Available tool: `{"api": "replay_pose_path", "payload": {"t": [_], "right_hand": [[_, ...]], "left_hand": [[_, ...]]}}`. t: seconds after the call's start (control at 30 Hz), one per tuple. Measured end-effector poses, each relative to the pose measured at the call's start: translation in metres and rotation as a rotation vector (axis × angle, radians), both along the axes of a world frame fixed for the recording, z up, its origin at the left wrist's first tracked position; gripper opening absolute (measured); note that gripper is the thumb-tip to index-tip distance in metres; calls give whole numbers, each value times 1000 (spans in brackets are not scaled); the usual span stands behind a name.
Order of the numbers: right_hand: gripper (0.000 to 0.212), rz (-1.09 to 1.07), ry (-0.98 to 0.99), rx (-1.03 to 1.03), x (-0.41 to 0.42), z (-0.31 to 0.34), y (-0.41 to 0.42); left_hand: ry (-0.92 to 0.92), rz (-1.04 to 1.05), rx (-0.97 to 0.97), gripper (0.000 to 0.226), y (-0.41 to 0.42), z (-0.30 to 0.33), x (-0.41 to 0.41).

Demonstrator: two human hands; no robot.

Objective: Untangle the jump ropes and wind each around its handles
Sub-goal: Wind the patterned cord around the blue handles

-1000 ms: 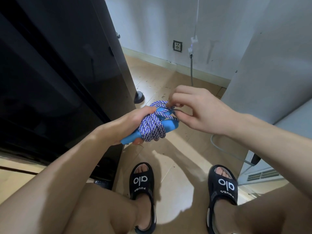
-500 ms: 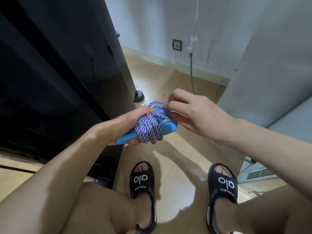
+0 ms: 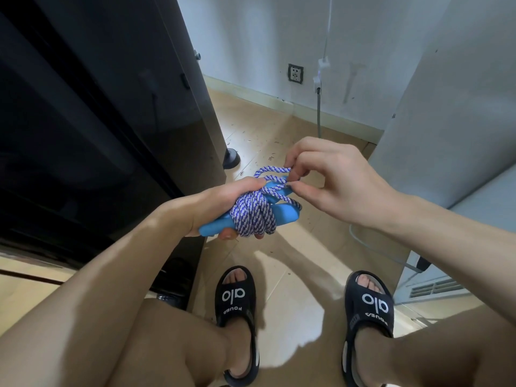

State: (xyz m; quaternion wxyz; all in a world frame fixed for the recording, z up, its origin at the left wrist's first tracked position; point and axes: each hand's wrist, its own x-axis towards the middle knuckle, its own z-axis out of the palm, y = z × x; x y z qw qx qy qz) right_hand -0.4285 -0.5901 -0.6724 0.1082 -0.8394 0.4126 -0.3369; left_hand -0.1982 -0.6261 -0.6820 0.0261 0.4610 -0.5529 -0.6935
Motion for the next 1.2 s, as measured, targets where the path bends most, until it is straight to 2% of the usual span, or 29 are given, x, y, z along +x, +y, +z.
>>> {"api": "replay_pose_path", "payload": {"t": [0.23,0.37,0.67,0.93,1.1,1.2], "right_hand": [[5,-13,34,-21,3,-9,8],[11,-26,93,-5,3,-17,8],[9,-195,-148,127,17,-27,9],[15,-275,-156,143,27,-34,12],[9,-312,-252,238,32,-35,12],[13,-321,-292,322,33,-33,10]], "left_hand": [[71,75,64,68,-1,2,0],[66,103,53,66,1,2,0],[59,116,-1,67,2,3,-8],[1,170,-62,64,6,6,-15],[-5,196,-64,64,6,5,-15],[-26,194,-72,65,5,3,-13]]}}
